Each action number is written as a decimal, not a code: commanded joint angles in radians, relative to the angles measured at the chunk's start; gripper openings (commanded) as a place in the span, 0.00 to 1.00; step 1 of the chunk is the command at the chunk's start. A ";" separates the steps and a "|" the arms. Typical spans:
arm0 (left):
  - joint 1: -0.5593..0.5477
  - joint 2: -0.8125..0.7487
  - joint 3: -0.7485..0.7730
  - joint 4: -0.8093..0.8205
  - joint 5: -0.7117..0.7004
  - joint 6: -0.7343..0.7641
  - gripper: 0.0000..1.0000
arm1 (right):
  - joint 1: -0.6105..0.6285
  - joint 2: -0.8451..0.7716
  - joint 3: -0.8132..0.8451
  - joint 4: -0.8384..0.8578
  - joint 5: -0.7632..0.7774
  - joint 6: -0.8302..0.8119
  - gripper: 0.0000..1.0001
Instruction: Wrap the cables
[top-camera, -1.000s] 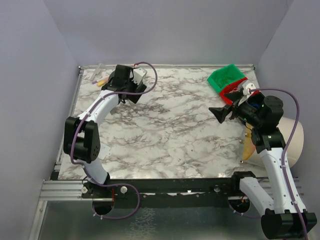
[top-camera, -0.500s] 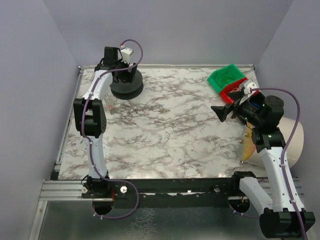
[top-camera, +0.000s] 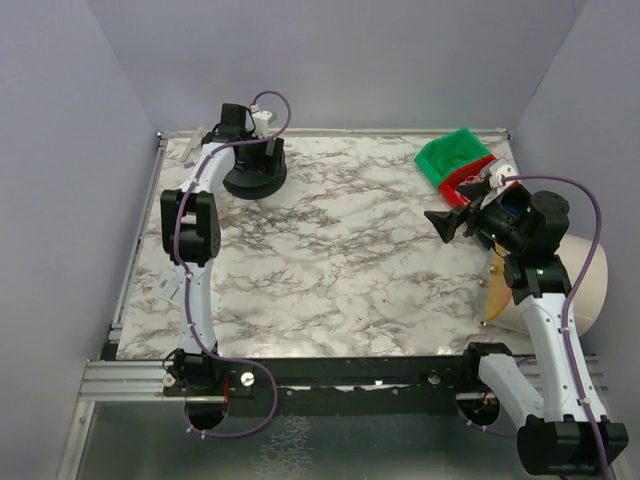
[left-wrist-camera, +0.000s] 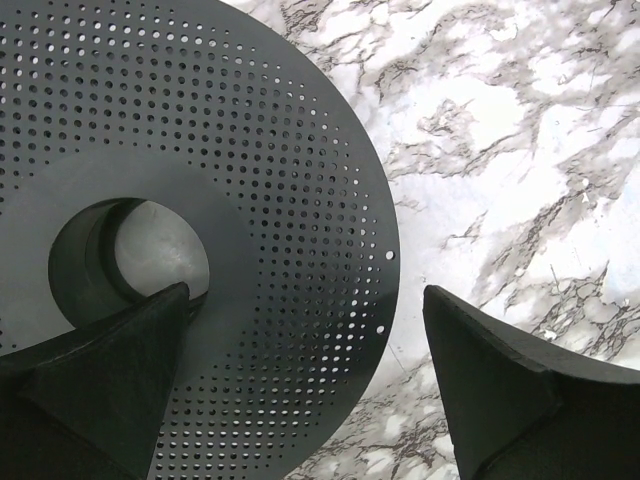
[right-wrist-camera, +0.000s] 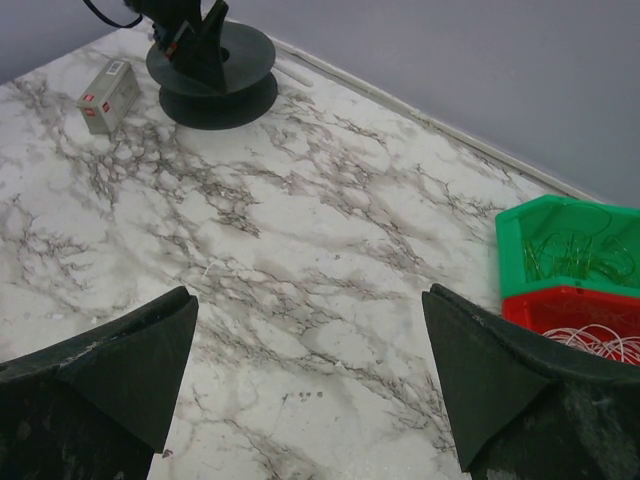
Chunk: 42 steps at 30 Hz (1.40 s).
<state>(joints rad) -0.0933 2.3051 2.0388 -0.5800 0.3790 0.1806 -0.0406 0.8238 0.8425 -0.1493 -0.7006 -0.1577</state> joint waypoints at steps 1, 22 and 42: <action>0.001 -0.006 -0.033 -0.066 0.064 -0.022 0.99 | -0.006 -0.005 -0.017 0.029 0.012 -0.009 1.00; -0.192 -0.381 -0.547 -0.037 0.094 0.011 0.99 | -0.006 0.810 0.629 -0.212 0.696 0.136 0.87; -0.333 -0.744 -0.630 -0.201 0.092 0.166 0.99 | 0.103 1.268 1.153 -0.360 0.733 -0.350 0.83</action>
<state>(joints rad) -0.4358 1.6707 1.4105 -0.7563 0.4885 0.3195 0.0029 2.1715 2.1231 -0.5533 0.0063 -0.2436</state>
